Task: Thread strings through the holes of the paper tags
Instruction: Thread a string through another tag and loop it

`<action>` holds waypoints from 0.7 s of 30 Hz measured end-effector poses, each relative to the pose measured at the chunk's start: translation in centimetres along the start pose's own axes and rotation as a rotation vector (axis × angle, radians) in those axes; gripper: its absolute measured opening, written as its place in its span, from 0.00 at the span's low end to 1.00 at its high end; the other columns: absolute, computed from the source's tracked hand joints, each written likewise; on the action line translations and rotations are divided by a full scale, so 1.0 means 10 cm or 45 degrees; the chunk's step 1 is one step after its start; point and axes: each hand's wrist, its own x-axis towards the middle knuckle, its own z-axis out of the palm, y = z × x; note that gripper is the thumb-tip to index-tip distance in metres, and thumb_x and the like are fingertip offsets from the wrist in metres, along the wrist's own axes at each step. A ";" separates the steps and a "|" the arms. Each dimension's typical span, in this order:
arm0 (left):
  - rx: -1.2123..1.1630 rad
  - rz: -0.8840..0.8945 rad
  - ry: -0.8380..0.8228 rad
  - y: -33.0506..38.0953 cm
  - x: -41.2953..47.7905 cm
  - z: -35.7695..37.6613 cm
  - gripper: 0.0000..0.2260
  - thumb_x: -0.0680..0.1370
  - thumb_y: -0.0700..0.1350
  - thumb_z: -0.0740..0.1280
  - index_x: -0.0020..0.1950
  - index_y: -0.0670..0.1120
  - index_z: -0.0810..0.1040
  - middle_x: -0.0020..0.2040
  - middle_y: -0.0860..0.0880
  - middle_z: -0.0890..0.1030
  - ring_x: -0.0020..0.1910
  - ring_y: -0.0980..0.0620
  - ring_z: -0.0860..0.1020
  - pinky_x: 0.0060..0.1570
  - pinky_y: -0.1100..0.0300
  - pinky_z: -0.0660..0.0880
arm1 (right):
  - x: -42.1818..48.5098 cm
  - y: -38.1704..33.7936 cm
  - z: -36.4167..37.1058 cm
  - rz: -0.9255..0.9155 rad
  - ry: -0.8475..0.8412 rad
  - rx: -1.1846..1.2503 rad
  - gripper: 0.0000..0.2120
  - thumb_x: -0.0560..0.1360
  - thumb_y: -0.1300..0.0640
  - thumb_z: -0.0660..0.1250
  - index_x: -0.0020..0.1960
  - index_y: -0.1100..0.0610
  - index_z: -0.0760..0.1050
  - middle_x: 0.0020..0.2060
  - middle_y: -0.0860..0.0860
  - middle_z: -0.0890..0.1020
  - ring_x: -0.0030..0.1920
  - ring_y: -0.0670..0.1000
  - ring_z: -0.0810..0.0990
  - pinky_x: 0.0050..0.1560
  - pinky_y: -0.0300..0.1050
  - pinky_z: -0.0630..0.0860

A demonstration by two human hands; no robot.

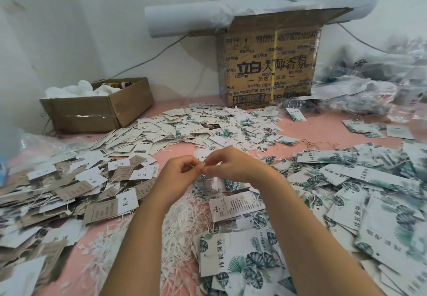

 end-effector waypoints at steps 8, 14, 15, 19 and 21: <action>-0.060 0.054 0.093 0.02 0.01 0.04 0.07 0.78 0.47 0.65 0.41 0.48 0.79 0.23 0.60 0.73 0.22 0.64 0.67 0.27 0.69 0.64 | 0.08 0.05 0.07 -0.002 0.138 0.151 0.11 0.76 0.60 0.66 0.34 0.55 0.76 0.28 0.50 0.77 0.30 0.49 0.73 0.36 0.42 0.70; 0.021 0.002 0.054 -0.06 0.03 0.05 0.07 0.77 0.48 0.66 0.42 0.47 0.80 0.26 0.56 0.73 0.23 0.62 0.66 0.29 0.64 0.64 | 0.16 0.10 0.15 0.207 0.336 0.300 0.11 0.76 0.62 0.58 0.36 0.54 0.71 0.27 0.49 0.70 0.26 0.49 0.67 0.26 0.39 0.66; 0.049 -0.006 0.048 -0.07 0.03 0.04 0.08 0.77 0.48 0.66 0.42 0.47 0.80 0.26 0.56 0.73 0.24 0.61 0.66 0.30 0.62 0.63 | 0.17 0.13 0.15 0.219 0.373 0.294 0.08 0.75 0.60 0.59 0.39 0.54 0.72 0.28 0.49 0.71 0.27 0.48 0.68 0.28 0.40 0.66; 0.218 -0.009 0.083 -0.12 0.03 0.00 0.10 0.78 0.49 0.66 0.39 0.47 0.80 0.32 0.55 0.77 0.34 0.55 0.74 0.37 0.60 0.67 | 0.18 0.26 0.19 0.307 0.499 0.066 0.16 0.75 0.50 0.63 0.60 0.55 0.70 0.46 0.52 0.79 0.40 0.50 0.74 0.41 0.45 0.70; 0.304 -0.011 0.108 -0.14 0.04 0.00 0.08 0.78 0.49 0.65 0.41 0.49 0.78 0.43 0.52 0.79 0.45 0.52 0.77 0.45 0.58 0.69 | 0.17 0.32 0.23 0.400 0.485 -0.105 0.24 0.75 0.43 0.63 0.64 0.58 0.67 0.54 0.53 0.78 0.47 0.52 0.74 0.44 0.46 0.70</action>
